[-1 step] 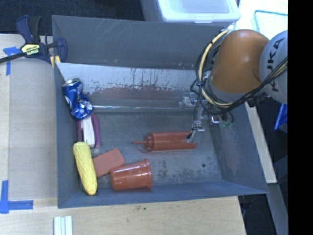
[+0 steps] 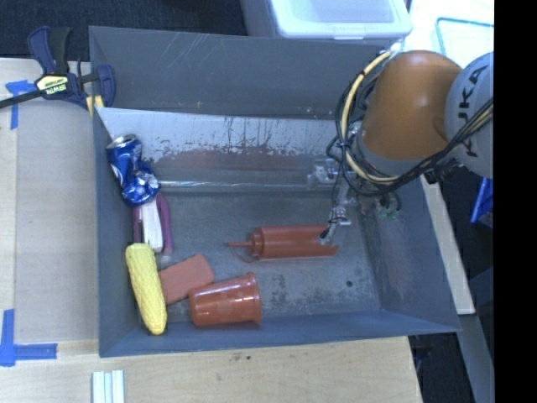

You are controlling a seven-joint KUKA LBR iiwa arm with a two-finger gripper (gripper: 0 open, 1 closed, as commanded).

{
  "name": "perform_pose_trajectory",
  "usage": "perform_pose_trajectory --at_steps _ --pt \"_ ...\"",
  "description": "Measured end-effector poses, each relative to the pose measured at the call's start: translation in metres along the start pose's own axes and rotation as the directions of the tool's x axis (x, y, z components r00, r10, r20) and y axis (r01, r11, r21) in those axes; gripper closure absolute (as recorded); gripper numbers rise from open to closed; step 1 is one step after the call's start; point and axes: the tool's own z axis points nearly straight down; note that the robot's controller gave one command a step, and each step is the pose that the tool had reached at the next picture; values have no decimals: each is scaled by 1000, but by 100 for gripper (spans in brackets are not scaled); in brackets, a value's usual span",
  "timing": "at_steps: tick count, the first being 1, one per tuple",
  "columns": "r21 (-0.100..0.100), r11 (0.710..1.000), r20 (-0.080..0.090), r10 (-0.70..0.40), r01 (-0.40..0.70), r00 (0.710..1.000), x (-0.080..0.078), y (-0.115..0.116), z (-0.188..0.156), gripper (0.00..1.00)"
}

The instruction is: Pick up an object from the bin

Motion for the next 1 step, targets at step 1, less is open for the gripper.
perform_pose_trajectory --at_steps 1 --pt "1 999 2 41 -41 999 -6 14 96 0"
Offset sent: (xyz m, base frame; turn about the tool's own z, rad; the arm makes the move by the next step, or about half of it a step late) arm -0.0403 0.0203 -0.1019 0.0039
